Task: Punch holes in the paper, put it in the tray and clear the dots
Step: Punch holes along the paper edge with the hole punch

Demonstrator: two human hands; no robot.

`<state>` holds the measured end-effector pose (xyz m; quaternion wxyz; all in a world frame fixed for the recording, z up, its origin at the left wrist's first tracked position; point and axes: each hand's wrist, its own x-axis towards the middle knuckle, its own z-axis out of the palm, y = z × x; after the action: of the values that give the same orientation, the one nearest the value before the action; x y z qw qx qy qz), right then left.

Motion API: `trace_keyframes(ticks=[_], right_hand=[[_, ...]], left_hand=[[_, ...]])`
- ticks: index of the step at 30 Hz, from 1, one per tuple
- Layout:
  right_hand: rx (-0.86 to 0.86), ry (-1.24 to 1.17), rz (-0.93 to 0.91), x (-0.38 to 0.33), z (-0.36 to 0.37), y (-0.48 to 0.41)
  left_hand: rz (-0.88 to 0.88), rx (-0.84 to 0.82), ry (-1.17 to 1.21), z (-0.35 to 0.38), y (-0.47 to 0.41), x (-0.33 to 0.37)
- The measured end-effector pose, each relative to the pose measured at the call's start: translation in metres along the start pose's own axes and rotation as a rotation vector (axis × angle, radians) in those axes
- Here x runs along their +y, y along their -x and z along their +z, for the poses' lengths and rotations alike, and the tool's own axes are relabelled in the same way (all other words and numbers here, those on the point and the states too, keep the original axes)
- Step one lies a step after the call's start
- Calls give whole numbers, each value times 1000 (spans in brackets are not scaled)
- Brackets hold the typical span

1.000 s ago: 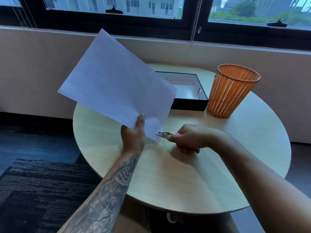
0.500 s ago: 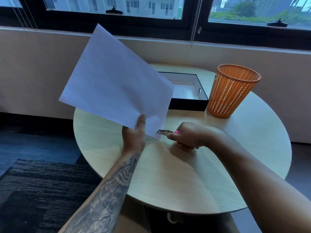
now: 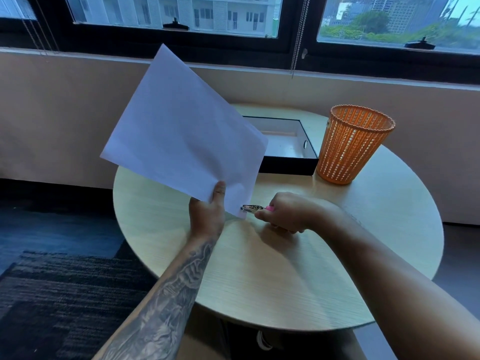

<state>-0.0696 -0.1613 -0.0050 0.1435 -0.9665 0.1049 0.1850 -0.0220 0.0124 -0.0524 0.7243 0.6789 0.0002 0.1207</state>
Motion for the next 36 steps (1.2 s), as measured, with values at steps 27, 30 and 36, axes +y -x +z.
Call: trace_keyframes(ticks=[27, 30, 36], right_hand=[[443, -24, 101, 58, 32, 33], [519, 71, 114, 57, 38, 35], [685, -609, -50, 37, 26, 42]], left_hand=[[-48, 88, 185, -4, -4, 0], [-79, 11, 206, -5, -7, -5], [-141, -173, 240, -4, -4, -6]])
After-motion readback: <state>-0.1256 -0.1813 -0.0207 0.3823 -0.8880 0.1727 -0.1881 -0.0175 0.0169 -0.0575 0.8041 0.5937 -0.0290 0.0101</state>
